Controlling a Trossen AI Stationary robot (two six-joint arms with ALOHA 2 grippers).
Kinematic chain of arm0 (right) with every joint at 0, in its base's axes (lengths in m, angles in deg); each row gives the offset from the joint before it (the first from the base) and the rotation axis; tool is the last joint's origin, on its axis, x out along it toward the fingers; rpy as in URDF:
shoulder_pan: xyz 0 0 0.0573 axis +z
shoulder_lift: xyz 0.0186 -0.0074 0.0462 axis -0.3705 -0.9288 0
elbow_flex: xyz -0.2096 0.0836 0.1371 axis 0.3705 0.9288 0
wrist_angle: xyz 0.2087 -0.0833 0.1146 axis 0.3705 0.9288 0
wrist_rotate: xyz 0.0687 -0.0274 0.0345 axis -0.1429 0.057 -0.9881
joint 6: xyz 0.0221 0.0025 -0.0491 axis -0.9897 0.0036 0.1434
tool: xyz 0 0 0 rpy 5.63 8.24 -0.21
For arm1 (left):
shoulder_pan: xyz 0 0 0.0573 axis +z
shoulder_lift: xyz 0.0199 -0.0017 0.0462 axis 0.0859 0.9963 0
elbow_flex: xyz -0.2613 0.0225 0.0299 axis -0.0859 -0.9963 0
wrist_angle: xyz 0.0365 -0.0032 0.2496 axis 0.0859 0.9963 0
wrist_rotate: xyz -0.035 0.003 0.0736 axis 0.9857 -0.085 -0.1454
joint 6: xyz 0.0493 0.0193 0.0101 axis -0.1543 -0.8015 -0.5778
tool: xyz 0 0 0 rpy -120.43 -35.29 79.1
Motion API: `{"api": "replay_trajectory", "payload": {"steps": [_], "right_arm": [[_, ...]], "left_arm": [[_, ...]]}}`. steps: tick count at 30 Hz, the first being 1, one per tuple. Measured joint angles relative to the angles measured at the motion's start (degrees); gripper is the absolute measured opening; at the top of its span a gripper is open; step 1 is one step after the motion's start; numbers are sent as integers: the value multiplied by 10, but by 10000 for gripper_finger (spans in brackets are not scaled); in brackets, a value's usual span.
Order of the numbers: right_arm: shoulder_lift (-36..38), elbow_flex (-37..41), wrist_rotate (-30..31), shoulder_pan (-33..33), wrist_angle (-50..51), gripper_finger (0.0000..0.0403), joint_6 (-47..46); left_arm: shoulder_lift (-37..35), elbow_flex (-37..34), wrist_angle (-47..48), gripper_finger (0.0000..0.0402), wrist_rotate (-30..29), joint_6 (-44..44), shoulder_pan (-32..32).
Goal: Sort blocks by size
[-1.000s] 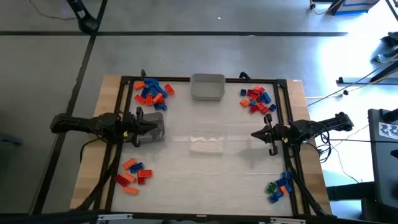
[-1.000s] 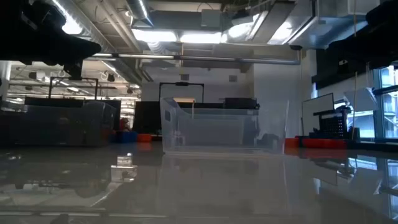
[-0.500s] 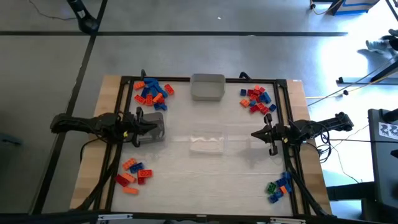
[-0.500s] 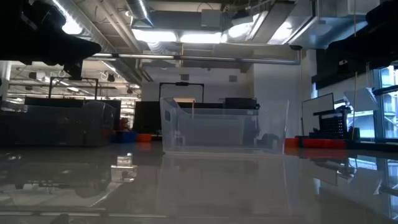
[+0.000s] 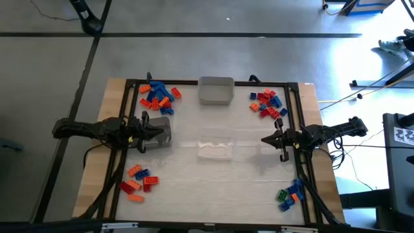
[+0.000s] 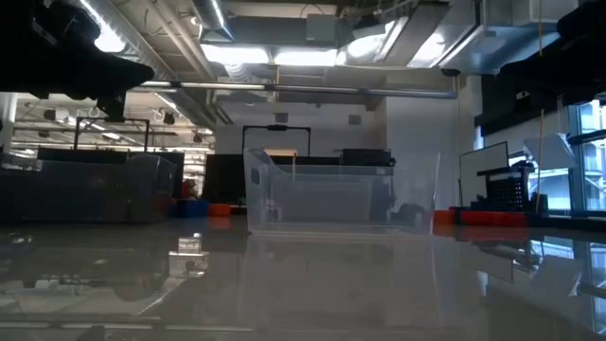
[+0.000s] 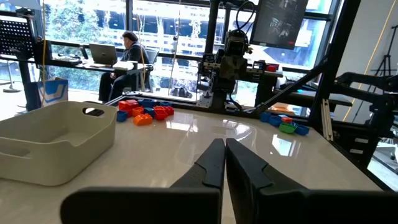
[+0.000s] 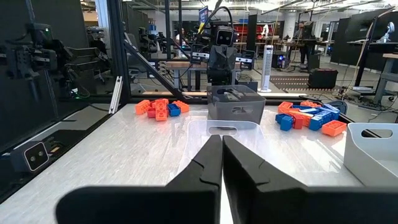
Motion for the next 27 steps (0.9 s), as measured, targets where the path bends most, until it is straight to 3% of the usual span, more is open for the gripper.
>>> {"api": "replay_trajectory", "payload": {"steps": [21,27], "right_arm": [[0,0,0,0,0,14,0],[0,0,0,0,0,14,0]], "left_arm": [[0,0,0,4,0,5,0],[-2,0,-4,4,-29,145,11]]}}
